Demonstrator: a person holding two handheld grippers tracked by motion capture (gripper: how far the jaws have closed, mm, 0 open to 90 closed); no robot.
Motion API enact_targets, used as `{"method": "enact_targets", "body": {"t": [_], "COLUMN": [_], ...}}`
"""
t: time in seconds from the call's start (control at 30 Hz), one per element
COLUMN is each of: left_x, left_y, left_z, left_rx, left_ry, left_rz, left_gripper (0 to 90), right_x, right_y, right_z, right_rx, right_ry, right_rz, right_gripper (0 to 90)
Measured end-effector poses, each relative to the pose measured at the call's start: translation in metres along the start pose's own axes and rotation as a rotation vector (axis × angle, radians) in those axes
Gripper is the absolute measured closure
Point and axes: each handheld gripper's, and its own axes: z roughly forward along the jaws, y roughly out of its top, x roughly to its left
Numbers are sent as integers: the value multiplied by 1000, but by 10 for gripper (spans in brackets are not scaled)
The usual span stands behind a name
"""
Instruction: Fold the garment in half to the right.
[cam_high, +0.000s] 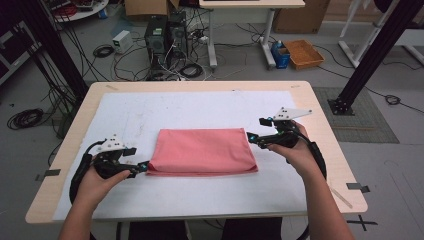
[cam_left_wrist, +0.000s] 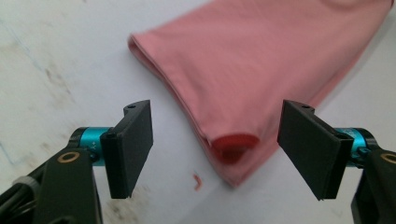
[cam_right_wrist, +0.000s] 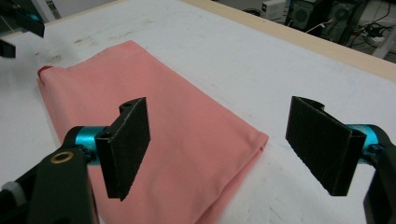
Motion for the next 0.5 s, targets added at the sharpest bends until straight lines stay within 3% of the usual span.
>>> {"method": "enact_targets", "body": {"t": [0.03, 0.13, 0.17, 0.3, 0.43, 0.5], "left_x": [-2, -4, -5, -10, -13, -16], "left_y": [-4, -8, -14, -22, -31, -33], "left_z": [2, 4, 5, 11, 21, 25], "left_rx": [17, 10, 5, 45, 62, 54], "left_ry": [0, 8, 2, 21, -11, -7], "left_rz": [-8, -35, -63, -57, -86, -79], "left_gripper": [267, 267, 267, 273, 281, 292], "right_x": [0, 1, 2, 5, 5, 5], "right_y": [3, 11, 16, 27, 31, 31], "right_z": [4, 13, 17, 28, 36, 40], "right_rx": [7, 26, 35, 48, 60, 68], "right_ry": [2, 14, 18, 27, 30, 29], "right_rz": [-5, -20, -30, -53, -57, -59], "right_gripper": [217, 217, 217, 217, 217, 217]}}
